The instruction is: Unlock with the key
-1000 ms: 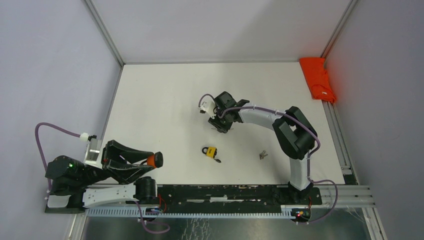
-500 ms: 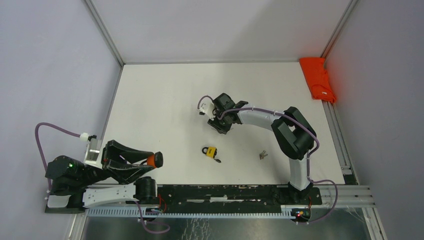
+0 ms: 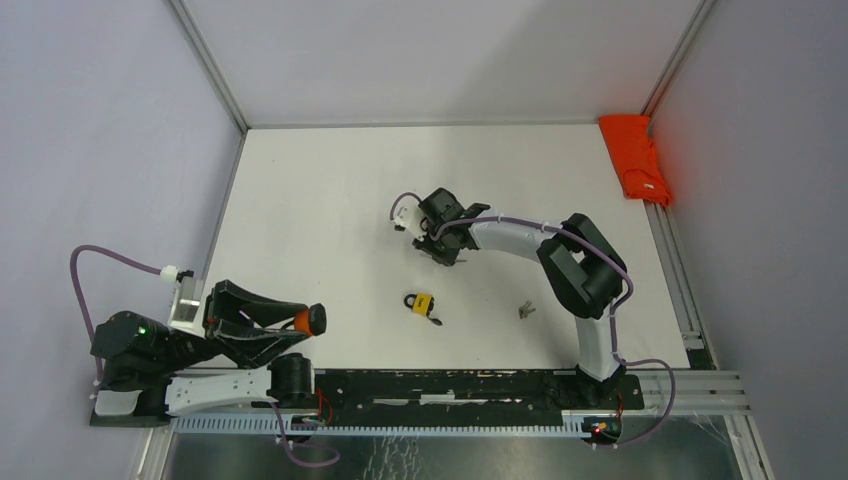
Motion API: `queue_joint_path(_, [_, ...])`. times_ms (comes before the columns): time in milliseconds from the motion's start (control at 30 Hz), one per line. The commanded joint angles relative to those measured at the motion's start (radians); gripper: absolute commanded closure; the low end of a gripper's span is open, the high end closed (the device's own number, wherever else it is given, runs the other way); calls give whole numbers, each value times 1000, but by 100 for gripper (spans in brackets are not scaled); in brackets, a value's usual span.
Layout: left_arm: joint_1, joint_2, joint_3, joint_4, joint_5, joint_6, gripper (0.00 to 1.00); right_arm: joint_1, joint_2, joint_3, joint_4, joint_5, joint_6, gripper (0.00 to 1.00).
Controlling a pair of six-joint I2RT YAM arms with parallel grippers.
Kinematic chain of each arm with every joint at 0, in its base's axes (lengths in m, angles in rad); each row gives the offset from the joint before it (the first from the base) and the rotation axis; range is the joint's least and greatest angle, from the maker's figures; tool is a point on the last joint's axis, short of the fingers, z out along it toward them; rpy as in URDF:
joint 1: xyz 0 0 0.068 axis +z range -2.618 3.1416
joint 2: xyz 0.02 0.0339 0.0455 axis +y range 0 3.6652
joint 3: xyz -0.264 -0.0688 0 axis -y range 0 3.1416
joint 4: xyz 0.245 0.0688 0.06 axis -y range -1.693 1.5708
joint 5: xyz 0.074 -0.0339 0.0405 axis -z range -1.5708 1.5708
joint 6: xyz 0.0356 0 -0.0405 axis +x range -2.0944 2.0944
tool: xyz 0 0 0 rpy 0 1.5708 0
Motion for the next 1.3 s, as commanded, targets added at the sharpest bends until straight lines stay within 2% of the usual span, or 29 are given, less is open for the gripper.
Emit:
queue_joint_path(0, [-5,-9,8,55,-16,-12,98,17,58,12,-31,70,1,80])
queue_joint_path(133, [-5,-9,5,52,-20,-11,98,16,37,8,-6,106,39,92])
queue_joint_path(233, [-5,-9,5,48,-30,-9,98,8,-6,5,22,65,71,97])
queue_joint_path(533, [-6,-9,8,38,-43,-19,98,-88,-135,-63,136,-165,210,100])
queue_joint_path(733, [-5,-9,5,38,-44,-17,98,-223,-191,-178,310,-455,400,100])
queue_joint_path(900, [-5,-9,0,37,-55,-11,98,-272,-193,-237,418,-587,497,100])
queue_joint_path(1000, [-5,-9,-5,35,-60,-10,98,-283,-182,-245,444,-602,522,100])
queue_joint_path(1100, [-5,-9,-7,35,-61,-11,98,-287,-164,-229,392,-540,511,100])
queue_joint_path(1267, [-5,-9,-6,37,-63,-10,98,-323,-136,-243,372,-483,602,100])
